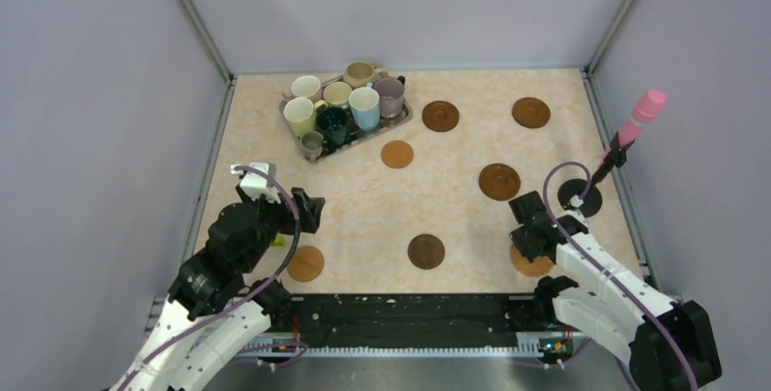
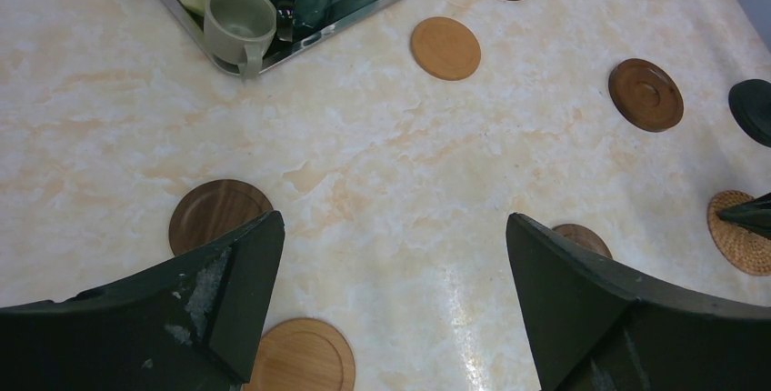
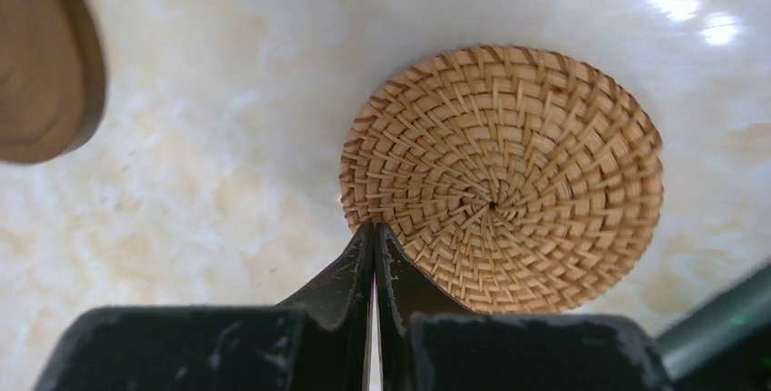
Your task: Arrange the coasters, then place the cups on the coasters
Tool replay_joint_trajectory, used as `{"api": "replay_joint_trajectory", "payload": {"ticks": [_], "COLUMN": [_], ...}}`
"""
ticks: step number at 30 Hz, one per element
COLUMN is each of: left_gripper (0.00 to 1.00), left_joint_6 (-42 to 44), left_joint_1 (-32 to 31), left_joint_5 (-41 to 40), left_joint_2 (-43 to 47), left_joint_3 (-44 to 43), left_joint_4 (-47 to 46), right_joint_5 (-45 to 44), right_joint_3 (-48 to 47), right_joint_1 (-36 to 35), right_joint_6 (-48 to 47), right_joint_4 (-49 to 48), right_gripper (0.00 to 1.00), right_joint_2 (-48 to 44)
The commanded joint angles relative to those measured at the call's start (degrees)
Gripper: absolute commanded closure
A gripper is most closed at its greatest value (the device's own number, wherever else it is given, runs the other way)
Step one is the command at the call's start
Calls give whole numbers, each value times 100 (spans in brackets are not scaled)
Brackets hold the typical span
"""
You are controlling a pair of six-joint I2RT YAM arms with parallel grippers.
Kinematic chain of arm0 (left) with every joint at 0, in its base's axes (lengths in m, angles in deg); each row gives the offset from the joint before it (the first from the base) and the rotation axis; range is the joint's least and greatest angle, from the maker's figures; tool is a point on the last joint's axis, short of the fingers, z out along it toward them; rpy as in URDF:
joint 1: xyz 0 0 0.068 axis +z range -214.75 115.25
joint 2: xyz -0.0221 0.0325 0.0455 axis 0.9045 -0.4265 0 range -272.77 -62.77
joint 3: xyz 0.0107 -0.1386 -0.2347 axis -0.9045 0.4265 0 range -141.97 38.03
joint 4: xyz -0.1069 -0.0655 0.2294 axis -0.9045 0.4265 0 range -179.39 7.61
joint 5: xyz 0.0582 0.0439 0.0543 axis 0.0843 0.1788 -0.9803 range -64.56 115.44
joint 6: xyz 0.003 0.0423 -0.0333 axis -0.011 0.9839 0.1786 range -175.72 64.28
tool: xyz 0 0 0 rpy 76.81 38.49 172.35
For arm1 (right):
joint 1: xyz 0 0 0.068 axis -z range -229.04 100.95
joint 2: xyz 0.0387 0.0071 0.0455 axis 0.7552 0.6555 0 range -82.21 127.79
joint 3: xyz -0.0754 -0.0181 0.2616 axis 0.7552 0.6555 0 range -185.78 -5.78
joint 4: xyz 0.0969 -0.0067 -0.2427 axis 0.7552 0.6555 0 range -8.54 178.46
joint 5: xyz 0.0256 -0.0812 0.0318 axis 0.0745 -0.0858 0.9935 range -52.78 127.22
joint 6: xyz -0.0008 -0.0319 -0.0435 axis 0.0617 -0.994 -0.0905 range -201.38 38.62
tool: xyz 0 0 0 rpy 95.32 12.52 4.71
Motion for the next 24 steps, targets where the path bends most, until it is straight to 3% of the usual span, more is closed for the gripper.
{"api": "replay_joint_trajectory", "payload": {"ticks": [1,11,16,24], "left_gripper": [3,3,3,4], "left_joint_6": [-31,-38,-31,-51], "left_joint_1": [27,26,27,24], "left_joint_5": [-52,-24,6,15], "left_joint_2": [9,16,-1,47], "left_joint_3": [57,48,53,49], "left_joint_4": [-109,-112,-143,-117], "right_joint_5": [1180,1918,2731,2611], "right_joint_3": [376,606,1067,975], "right_joint_1": [28,33,-111,-806], "right_joint_6": [-444,-518,-530,-498], "right_joint_4": [-1217,-1649,-2500,-2843], "right_gripper": [100,100,100,100], "right_joint_2": [-163,-424,-412,-166]}}
